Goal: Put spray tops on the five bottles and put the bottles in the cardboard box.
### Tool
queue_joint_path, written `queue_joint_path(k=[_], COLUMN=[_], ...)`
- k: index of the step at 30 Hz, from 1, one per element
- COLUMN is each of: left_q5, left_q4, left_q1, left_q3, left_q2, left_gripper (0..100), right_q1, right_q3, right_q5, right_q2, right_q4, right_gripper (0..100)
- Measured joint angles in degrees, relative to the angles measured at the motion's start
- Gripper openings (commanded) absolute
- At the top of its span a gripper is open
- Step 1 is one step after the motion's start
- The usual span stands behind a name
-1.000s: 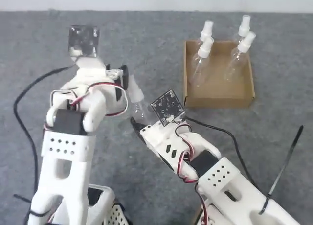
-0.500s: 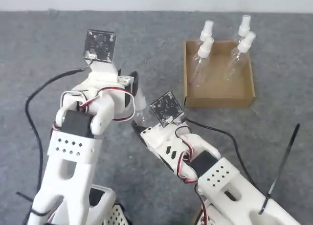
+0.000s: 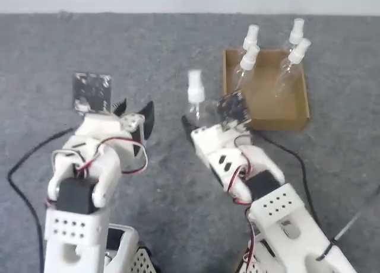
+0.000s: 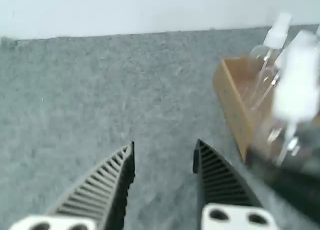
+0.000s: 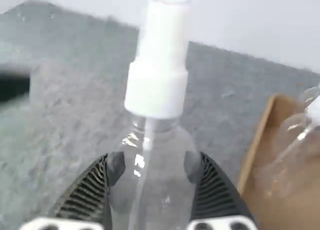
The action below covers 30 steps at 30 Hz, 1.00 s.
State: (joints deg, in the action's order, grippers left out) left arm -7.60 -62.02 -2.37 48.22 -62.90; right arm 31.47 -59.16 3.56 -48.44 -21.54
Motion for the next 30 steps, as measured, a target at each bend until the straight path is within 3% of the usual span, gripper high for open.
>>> queue_joint_path(k=[8, 13, 21, 30], left_q5=[1.14, 1.41, -2.64, -3.16], left_q4=[6.42, 7.3, 7.47, 9.05], left_q1=[-6.51, -9.58, -10.29, -10.64], left_q3=[17.58, 21.36, 21.45, 21.45], left_q2=[-6.33, -10.55, -14.24, -14.95], left_gripper=[23, 26, 31, 30], right_q1=[-0.97, 0.62, 7.12, 8.09], right_q3=[20.4, 32.79, 38.68, 38.68], right_q5=[0.0, 0.0, 0.0, -0.09], right_q2=[16.79, 24.88, 25.23, 15.21], right_q4=[-8.09, -16.44, -26.99, -35.52], right_gripper=[0.6, 0.6, 0.6, 0.6])
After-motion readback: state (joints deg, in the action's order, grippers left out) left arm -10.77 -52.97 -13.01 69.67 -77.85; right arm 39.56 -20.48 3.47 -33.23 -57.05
